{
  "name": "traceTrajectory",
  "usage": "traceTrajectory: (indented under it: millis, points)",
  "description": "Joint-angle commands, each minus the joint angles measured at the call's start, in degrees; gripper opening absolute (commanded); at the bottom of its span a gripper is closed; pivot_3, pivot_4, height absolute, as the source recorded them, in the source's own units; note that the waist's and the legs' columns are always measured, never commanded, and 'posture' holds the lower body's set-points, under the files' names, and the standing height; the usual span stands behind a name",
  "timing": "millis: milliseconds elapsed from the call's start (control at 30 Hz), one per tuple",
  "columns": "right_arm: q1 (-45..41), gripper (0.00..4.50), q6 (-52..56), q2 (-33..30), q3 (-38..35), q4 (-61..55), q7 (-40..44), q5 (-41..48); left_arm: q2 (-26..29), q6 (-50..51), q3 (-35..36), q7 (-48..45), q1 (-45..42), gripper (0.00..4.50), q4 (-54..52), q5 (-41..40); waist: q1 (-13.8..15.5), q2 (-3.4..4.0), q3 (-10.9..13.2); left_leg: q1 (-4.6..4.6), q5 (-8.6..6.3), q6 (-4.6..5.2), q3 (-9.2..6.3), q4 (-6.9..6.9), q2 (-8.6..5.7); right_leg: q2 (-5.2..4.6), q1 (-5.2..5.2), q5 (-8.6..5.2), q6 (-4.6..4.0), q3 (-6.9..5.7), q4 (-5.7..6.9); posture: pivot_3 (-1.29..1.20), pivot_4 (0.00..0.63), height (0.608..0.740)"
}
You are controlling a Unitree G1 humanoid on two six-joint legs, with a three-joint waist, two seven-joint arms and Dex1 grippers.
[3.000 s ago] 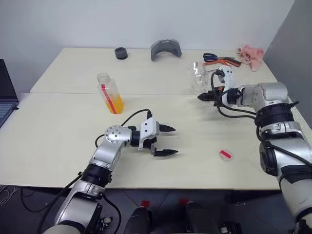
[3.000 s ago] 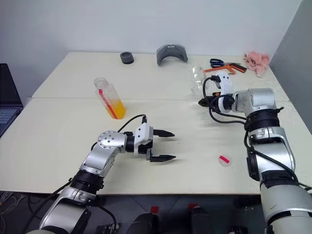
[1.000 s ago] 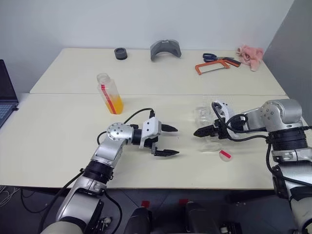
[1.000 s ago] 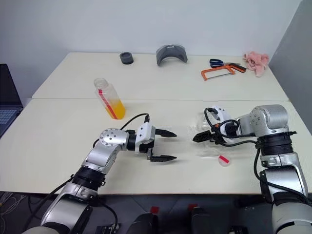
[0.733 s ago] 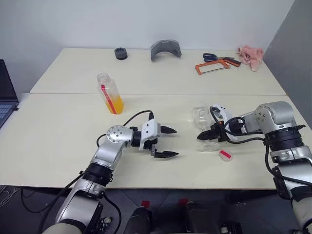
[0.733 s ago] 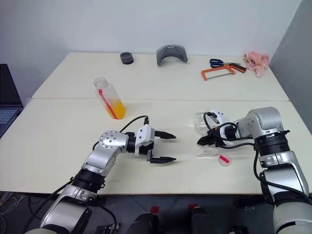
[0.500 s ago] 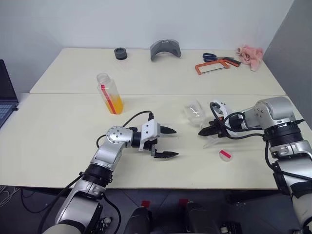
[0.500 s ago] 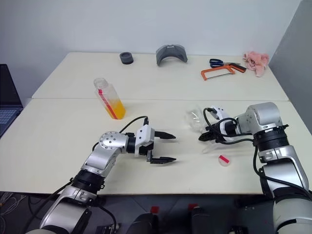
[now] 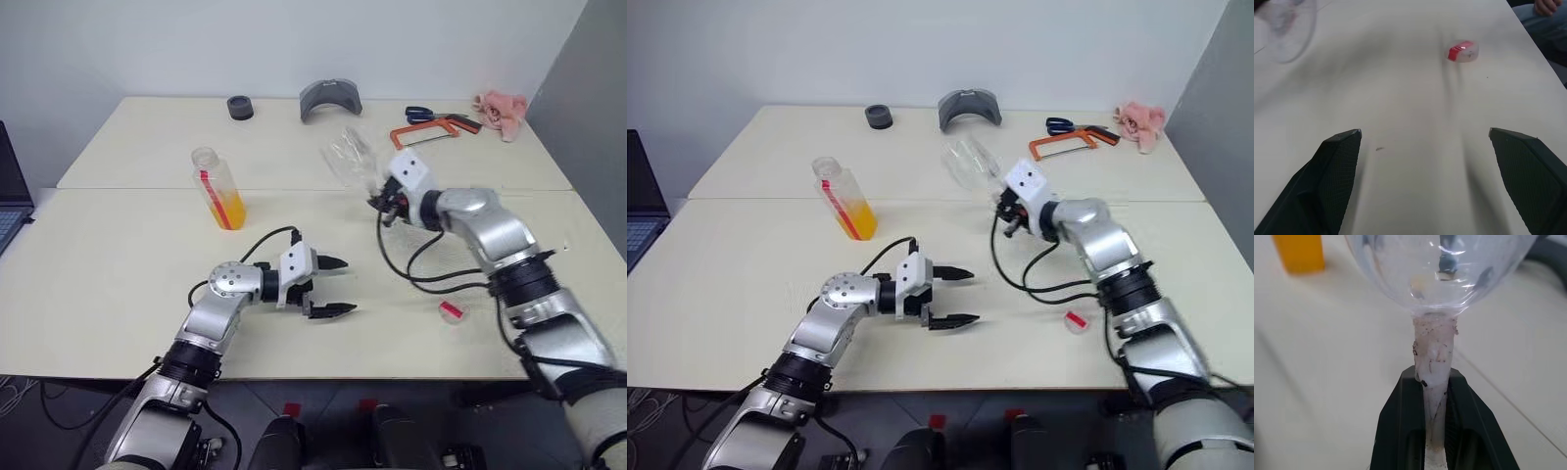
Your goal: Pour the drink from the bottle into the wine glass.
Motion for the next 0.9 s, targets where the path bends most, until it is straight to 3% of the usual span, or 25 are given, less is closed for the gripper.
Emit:
traceTrajectory:
  millis: [33,167,300,900]
  points:
    - [1.0,0.15,-11.7,4.5,-6.0,3.5,-6.9,-0.6,1.3,0.3,1.8,0.6,0.4,4.50,-2.7,-1.2,0.2,0.00,0.0,0.00,0.00,0.00,0.00,0.01,-0.02,-0.02,0.00,0.00,0.00,0.00,0.00,0.00,0.150,0.740]
    - [2.4,0.15,-21.2,10.9,-9.5,8.5,-10.9,-0.3,2.2,0.9,1.9,0.6,0.3,4.50,-3.2,-1.6,0.1,0.01,0.0,0.01,0.00,-0.01,-0.01,0.02,-0.02,-0.02,0.01,0.00,0.00,0.01,-0.01,0.00,0.150,0.740]
    - [4.8,0.15,-28.6,14.2,-8.3,11.2,-9.3,-2.2,3.3,1.6,2.3,0.1,0.6,4.50,-4.1,-1.9,0.0,0.01,0.0,0.04,0.00,-0.01,0.01,-0.01,-0.04,0.01,0.00,0.00,0.00,0.04,0.01,0.00,0.150,0.740]
    - [18.4,0.15,-26.1,17.0,-9.7,9.2,-8.1,-2.2,9.7,6.3,8.0,1.4,3.9,4.50,-5.6,-4.6,0.1,0.04,0.0,0.19,0.00,0.00,-0.05,-0.01,-0.03,0.02,0.08,0.00,0.00,0.06,0.12,0.00,0.150,0.740]
